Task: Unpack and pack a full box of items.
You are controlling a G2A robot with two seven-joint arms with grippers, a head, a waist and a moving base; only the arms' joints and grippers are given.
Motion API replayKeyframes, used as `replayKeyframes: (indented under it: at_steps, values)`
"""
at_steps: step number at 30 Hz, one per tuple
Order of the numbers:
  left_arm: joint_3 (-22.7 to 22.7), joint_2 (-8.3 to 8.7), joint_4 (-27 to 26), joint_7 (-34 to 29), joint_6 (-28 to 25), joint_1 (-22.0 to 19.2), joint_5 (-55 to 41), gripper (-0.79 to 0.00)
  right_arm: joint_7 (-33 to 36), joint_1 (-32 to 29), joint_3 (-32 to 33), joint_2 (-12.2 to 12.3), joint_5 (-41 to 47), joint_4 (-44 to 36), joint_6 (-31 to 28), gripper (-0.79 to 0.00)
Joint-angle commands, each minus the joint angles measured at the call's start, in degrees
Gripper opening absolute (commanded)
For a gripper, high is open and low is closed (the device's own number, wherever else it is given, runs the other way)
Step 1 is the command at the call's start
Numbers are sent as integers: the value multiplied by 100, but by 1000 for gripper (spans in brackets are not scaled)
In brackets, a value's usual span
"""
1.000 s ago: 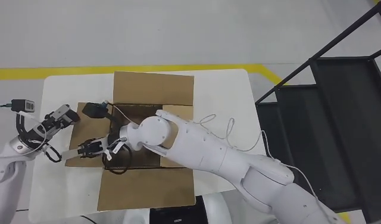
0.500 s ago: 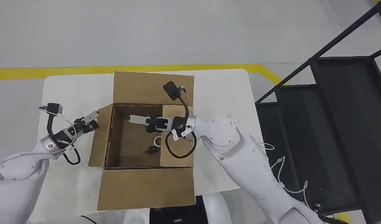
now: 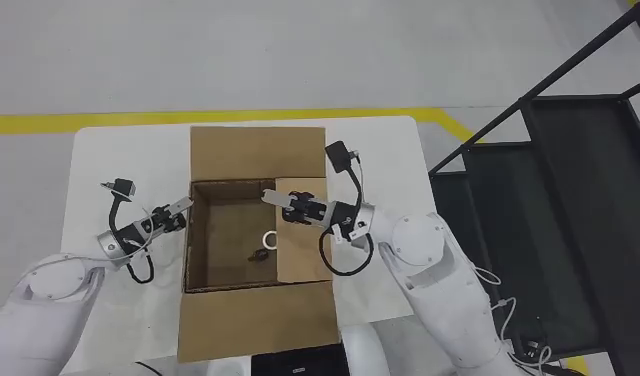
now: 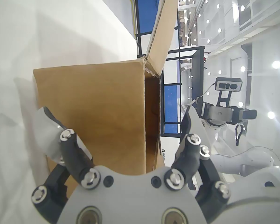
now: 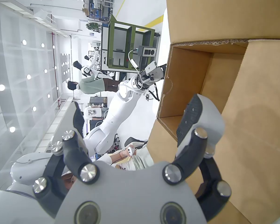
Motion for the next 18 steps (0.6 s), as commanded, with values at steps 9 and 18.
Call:
replayKeyframes:
  at_steps: [9,18]
  values:
    - [242,-82,-26,-376,-95,-295,-146,0,-23,-23,-4,70,22,-83,-48,0]
    - [-718,54,-131,-373,-440,-240,-405,0,98,-15,-28,138,4,-193,-16,0]
